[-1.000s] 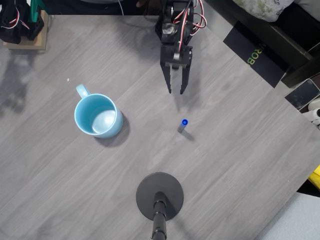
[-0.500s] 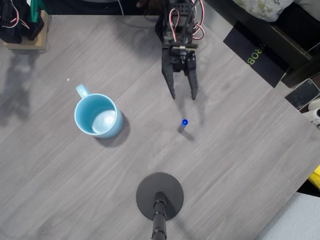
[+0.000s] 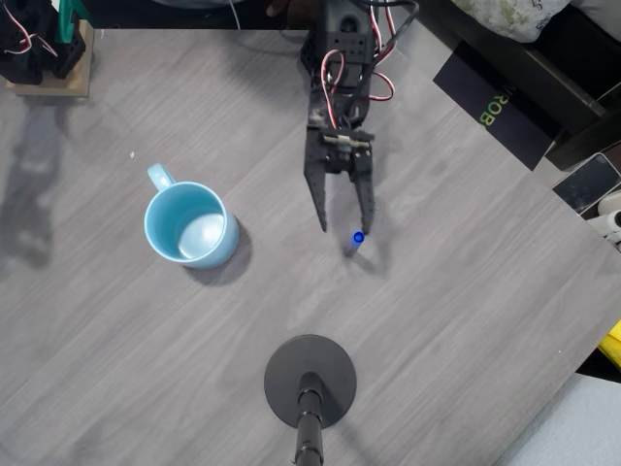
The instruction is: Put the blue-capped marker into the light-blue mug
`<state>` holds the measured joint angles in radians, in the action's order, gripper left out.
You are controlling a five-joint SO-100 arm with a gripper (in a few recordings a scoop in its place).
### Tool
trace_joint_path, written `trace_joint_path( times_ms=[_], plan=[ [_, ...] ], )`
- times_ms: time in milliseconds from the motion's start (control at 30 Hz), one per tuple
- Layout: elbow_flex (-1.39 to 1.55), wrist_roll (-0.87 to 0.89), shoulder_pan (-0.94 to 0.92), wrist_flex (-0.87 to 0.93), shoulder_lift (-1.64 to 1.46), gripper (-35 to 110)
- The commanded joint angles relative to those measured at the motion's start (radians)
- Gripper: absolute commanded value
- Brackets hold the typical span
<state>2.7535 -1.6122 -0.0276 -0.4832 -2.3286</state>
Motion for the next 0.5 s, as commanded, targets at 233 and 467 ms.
trace_joint_path(
  times_ms=[233, 467],
  plan=[
    [0.014, -0.023, 0.049, -0.222, 0.230, 26],
    [0.017, -0.017, 0.029, -0.247, 0.287, 26]
  ],
)
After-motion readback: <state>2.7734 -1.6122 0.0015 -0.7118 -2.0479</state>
